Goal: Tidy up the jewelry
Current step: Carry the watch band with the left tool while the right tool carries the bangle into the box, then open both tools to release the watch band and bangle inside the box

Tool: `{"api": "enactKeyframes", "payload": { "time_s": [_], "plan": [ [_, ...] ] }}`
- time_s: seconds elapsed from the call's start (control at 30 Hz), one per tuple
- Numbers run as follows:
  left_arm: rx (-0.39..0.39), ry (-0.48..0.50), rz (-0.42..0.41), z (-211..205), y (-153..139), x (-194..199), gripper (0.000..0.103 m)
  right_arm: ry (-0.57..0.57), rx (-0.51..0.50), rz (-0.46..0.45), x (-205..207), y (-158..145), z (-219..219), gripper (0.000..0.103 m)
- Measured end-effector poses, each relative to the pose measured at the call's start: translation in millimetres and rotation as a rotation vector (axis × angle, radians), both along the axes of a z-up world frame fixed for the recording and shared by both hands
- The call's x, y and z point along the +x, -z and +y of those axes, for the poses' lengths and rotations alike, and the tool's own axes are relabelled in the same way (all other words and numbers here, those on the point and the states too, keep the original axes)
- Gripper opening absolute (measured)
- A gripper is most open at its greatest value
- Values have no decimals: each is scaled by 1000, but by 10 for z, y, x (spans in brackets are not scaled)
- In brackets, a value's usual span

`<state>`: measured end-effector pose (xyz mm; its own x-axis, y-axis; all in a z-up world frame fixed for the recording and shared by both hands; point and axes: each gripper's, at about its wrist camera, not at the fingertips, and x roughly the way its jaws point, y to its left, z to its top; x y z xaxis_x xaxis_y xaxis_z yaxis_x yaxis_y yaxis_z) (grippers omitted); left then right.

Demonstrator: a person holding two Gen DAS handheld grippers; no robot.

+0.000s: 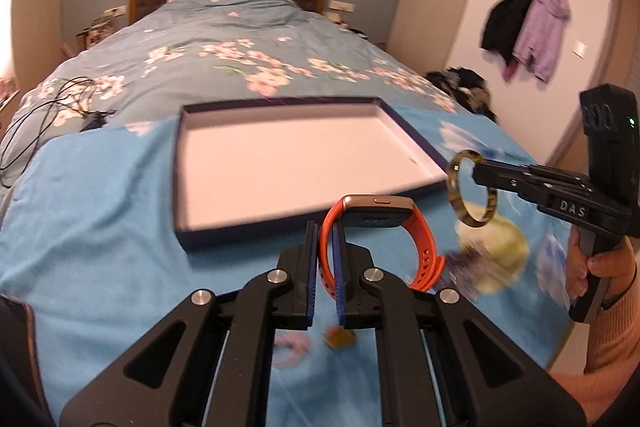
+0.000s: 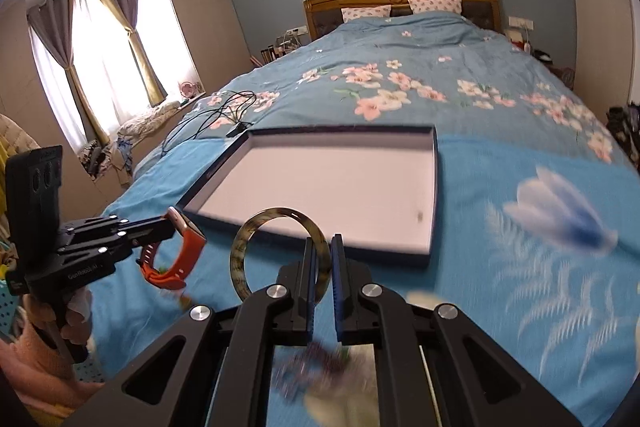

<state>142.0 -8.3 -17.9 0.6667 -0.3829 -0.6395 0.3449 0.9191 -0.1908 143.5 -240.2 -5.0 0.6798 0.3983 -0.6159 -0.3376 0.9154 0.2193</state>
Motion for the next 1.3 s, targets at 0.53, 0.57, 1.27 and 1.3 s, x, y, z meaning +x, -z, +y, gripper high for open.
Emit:
{"api": "enactKeyframes", "payload": {
  "time_s": [0.53,0.57,1.27,1.3],
  "plan": [
    [38,-127,55,50,-25,1386,8,32,-67,64,1299,78,238,6],
    [40,-131,60,37,-6,1459,8,34,-71,72,1342,100,254,6],
    [130,-184,215,-116,451,2468,10,98,-101,240,2043,471,341,9],
    [129,-186,218,-110,466,2475,10,106,-98,241,2048,472,331,10]
  ]
}}
